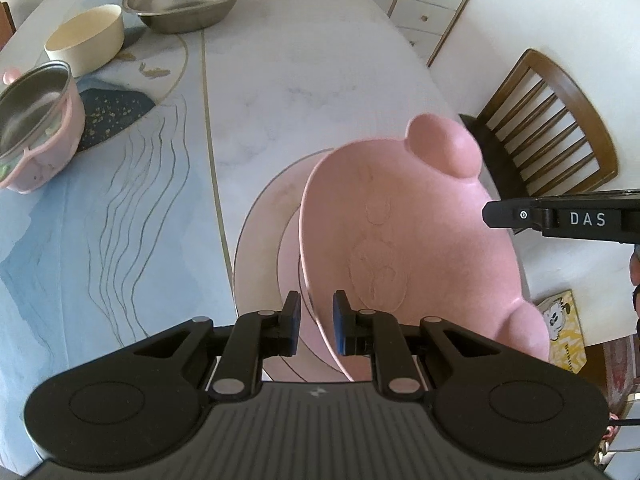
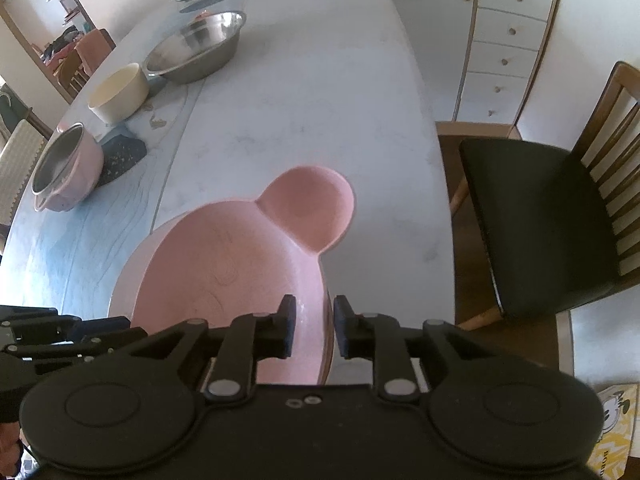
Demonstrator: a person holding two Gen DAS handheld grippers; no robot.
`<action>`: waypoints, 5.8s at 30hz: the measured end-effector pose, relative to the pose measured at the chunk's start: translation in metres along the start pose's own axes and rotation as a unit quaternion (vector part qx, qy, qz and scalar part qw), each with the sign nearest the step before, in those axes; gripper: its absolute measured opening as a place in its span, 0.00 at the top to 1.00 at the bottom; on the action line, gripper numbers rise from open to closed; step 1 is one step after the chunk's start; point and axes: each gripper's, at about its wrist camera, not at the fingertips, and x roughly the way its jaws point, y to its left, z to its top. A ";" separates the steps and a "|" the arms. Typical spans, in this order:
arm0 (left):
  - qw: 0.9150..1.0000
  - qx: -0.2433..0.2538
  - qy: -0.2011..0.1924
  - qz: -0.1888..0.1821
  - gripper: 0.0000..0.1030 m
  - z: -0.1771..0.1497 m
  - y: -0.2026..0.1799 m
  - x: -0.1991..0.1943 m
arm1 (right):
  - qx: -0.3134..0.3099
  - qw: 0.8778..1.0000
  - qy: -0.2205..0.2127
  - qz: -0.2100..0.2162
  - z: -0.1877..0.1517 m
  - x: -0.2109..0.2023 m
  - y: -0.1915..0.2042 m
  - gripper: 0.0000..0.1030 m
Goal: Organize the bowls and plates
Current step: 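Open both tools to release the pink plate on the stack, then move both tools to the rim of the large stainless steel bowl, then close both tools on the steel bowl rim, then carry the steel bowl with both tools toward the pink plate stack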
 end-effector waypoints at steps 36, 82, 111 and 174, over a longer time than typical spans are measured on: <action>0.982 0.003 -0.189 -0.003 0.25 0.085 0.106 -0.138 | -0.065 0.992 -0.104 0.037 0.088 -0.060 0.136 0.20; 0.994 -0.039 -0.069 0.080 0.28 0.365 0.234 0.089 | 0.026 1.000 -0.014 -0.007 0.319 0.194 0.114 0.31; 0.993 -0.035 -0.062 0.097 0.85 0.362 0.223 0.086 | 0.050 0.999 -0.010 -0.006 0.308 0.183 0.100 0.87; 0.992 -0.069 -0.030 0.102 0.85 0.023 0.189 -0.128 | -0.035 0.999 0.011 0.026 0.046 0.002 0.191 0.88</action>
